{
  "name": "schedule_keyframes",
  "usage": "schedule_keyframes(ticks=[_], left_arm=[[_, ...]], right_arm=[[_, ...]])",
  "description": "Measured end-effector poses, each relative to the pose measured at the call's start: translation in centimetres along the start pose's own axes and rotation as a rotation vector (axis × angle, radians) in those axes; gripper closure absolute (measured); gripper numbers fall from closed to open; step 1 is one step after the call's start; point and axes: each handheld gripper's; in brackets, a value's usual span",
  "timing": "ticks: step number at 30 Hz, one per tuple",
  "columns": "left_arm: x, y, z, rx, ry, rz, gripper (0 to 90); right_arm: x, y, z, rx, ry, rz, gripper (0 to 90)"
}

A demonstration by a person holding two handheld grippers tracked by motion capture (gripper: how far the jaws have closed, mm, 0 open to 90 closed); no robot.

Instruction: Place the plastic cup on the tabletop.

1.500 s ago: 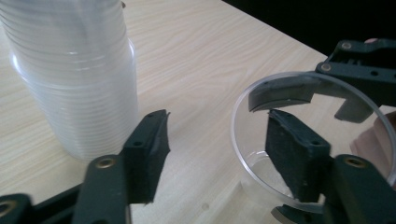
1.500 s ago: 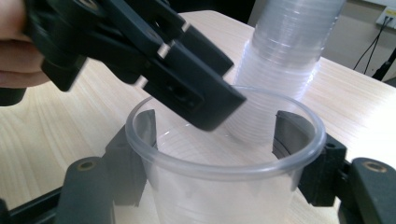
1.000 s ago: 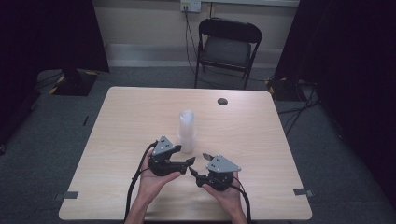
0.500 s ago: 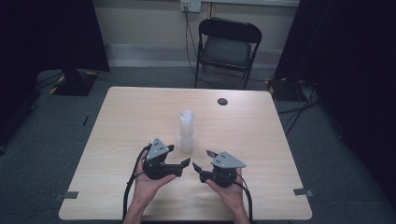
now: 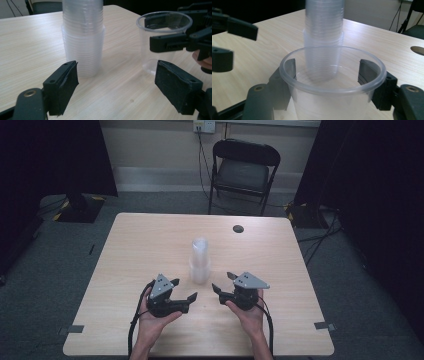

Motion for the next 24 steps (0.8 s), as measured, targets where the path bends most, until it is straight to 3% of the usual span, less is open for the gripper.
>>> schedule_keyframes(ticks=[7,13,21,24], left_arm=[[0.5,-0.1,0.2,0.008,-0.001,0.023,18.2],[0.7,0.0,0.3,0.0,-0.001,0.024,18.2],[1.4,0.0,0.5,-0.011,-0.006,0.046,18.2],[1.8,-0.1,0.7,-0.032,-0.019,0.041,18.2]], right_arm=[[-0.6,1.6,-0.4,0.061,0.006,-0.037,31.2],[-1.2,3.4,-0.8,0.078,0.018,-0.083,31.2],[-1.7,5.3,-1.8,0.106,0.022,-0.104,30.7],[-2.0,5.7,-2.3,0.111,0.012,-0.107,30.5]])
Point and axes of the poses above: each handheld gripper's, and its own axes: z roughly backward along the jaws, x roughly out of its underside, y roughly to its right, and after that the axes turned 2 degrees about -y, right-handed
